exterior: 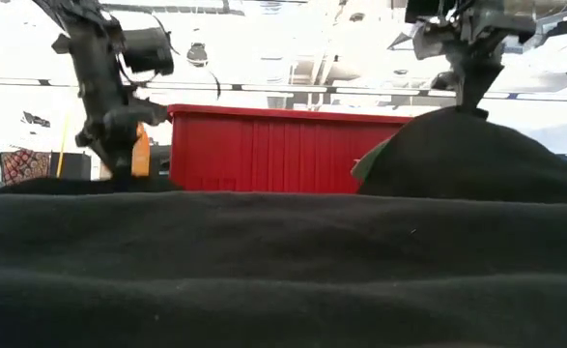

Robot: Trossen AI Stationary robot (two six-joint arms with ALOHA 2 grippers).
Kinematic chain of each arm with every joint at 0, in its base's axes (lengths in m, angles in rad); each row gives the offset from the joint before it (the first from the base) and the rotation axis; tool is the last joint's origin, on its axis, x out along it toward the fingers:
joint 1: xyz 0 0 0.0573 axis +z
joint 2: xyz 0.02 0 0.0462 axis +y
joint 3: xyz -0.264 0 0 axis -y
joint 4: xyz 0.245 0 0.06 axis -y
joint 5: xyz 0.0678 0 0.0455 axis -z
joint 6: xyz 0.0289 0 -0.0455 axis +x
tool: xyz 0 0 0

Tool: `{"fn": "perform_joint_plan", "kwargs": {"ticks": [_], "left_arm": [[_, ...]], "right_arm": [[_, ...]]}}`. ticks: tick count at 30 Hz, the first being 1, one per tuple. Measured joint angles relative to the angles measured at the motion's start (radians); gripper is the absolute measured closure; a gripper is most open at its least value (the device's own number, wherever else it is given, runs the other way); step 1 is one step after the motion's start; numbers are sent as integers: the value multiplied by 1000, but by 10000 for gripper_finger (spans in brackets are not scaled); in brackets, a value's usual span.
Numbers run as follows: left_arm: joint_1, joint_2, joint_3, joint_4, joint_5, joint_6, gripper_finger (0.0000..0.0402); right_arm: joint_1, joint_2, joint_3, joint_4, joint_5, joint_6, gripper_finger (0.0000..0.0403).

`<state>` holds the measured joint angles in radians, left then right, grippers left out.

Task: Fold laundry
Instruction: Fold the black shirt

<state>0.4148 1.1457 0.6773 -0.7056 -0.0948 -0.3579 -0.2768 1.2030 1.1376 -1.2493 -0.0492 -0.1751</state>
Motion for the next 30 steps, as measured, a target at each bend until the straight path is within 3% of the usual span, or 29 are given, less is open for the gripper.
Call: {"fn": "perform_joint_plan", "kwargs": {"ticks": [8,13,19,30], "left_arm": [[-1,-212,125,-156,0,-1,401],[-1,-267,181,-341,-22,-1,401],[-2,-313,192,-406,17,-13,401],[-2,-368,193,-308,348,14,401]], "right_arm": [[2,0,49,-258,-23,228,377],[23,0,49,-294,-72,331,383],[78,-1,49,-321,-159,438,381],[185,-36,51,-322,-146,590,382]]}}
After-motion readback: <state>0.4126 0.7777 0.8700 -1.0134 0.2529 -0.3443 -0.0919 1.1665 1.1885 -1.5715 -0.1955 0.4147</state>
